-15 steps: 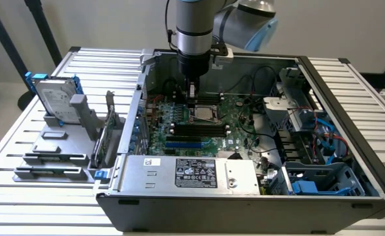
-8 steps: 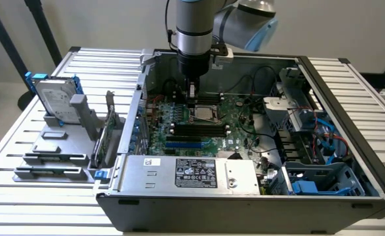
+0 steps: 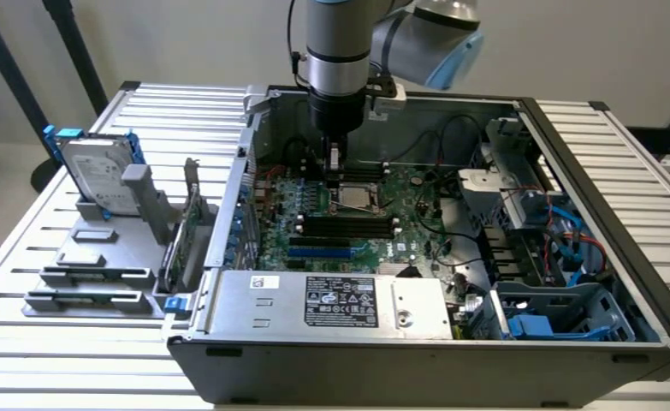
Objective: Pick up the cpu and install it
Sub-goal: 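Close the cpu cover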
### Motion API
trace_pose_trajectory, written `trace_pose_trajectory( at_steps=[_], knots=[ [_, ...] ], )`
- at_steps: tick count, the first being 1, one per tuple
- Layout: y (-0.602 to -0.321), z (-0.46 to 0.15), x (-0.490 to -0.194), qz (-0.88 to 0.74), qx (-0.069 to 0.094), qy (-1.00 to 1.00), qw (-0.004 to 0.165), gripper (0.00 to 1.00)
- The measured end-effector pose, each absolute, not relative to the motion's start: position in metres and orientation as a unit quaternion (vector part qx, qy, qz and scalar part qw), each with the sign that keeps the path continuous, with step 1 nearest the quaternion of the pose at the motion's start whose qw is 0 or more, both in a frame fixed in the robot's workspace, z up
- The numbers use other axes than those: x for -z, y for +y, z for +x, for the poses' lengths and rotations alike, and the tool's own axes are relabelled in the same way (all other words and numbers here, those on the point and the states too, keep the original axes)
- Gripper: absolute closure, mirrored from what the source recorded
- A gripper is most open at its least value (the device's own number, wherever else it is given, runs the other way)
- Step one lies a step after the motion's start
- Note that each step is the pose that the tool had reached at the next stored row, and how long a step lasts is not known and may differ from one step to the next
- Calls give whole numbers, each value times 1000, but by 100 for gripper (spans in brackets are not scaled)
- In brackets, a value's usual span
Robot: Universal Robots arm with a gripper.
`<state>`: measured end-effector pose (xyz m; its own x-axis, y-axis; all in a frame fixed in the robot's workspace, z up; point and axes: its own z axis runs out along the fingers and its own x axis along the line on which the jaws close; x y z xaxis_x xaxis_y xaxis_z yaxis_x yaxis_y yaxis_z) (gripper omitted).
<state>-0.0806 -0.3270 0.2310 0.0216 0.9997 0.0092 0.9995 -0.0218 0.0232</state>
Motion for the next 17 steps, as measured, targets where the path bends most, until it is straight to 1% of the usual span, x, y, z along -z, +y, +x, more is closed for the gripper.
trace_pose_trajectory(
  at_steps=[2,8,17],
  knots=[
    [-327,-80,-231,715,-11,699,5,89],
    [-327,-53,-237,715,-12,699,2,89],
    [-327,-12,-260,715,-21,699,-7,89]
  ],
)
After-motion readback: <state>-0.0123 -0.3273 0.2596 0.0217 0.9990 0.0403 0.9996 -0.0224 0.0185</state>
